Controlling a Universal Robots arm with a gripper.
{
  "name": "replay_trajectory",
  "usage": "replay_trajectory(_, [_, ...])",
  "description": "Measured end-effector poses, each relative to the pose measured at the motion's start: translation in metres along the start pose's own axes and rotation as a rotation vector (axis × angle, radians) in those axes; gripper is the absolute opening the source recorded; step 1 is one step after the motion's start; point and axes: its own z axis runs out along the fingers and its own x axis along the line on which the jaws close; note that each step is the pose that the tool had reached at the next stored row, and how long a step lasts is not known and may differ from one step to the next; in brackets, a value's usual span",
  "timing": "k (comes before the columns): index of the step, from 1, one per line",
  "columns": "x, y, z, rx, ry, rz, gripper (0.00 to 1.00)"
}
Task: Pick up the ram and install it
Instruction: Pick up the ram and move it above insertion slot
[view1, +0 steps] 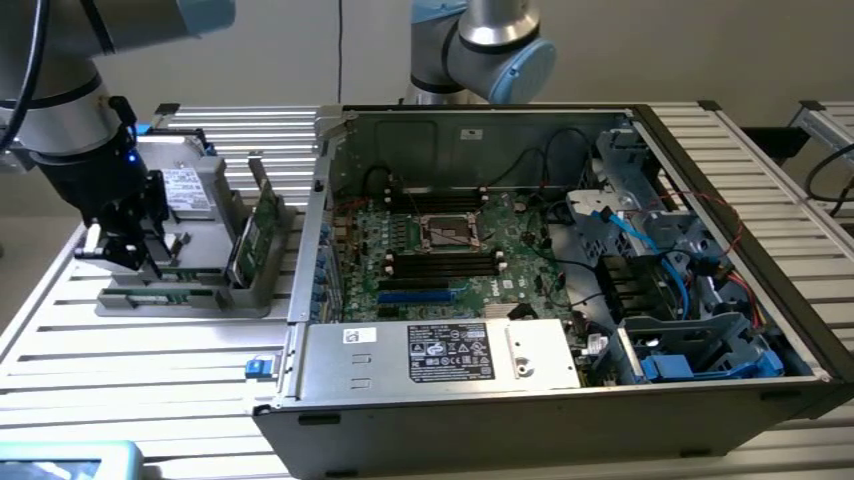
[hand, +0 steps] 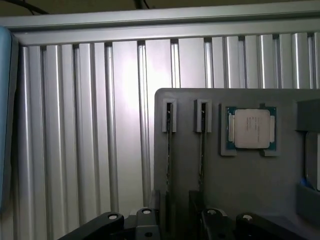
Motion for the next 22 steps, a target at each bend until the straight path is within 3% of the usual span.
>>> replay_trajectory(3, [0.000,-0.0001,0.0015,0.0062,0.0128,0.000,0.36])
replay_trajectory(5, [0.000,-0.0002,0.0036,0.0098,0.0177,0.000,0.36])
replay_trajectory(14, [-0.003,-0.0002,0.0187,0.0118,0.0236,0.000,0.36])
replay_trajectory(22, [-0.005,-0.0003,0.0299,0.0128,0.0237,-0.008,0.36])
